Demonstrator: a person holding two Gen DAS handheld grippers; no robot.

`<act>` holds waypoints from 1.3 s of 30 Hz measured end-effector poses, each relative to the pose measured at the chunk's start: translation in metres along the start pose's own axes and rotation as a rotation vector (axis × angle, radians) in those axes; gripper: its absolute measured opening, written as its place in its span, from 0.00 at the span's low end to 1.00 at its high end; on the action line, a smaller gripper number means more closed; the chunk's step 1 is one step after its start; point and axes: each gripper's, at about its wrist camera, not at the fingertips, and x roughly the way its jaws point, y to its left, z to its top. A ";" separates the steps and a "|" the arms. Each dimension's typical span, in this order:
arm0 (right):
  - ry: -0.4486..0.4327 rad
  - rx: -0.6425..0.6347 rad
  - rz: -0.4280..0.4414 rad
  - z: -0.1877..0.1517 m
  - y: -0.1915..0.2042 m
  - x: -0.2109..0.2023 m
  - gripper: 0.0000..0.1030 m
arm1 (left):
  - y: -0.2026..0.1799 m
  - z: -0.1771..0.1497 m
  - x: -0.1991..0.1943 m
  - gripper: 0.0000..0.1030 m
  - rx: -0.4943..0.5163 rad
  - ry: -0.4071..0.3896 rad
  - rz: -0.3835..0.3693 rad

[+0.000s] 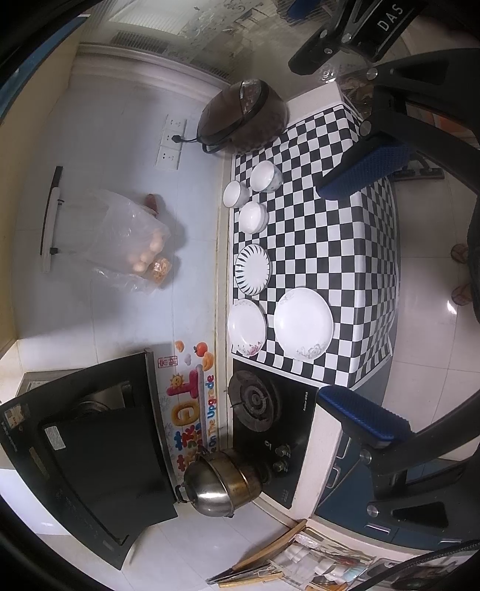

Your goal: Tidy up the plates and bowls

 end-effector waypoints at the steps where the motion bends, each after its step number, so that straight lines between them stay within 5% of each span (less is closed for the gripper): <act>1: 0.000 0.002 0.001 0.000 0.000 0.000 1.00 | 0.000 0.000 0.001 1.00 -0.002 0.001 -0.003; 11: -0.084 -0.045 -0.002 -0.011 0.003 0.030 1.00 | 0.002 0.004 0.025 1.00 -0.040 -0.045 0.039; 23: 0.198 -0.138 0.304 -0.031 0.064 0.197 0.98 | 0.048 0.010 0.169 1.00 -0.083 0.159 0.167; 36: 0.508 -0.017 0.405 -0.040 0.165 0.431 0.86 | 0.154 0.019 0.390 0.99 -0.104 0.451 0.072; 39: 0.594 0.025 0.449 -0.045 0.189 0.478 0.85 | 0.173 0.016 0.443 0.84 -0.106 0.533 0.006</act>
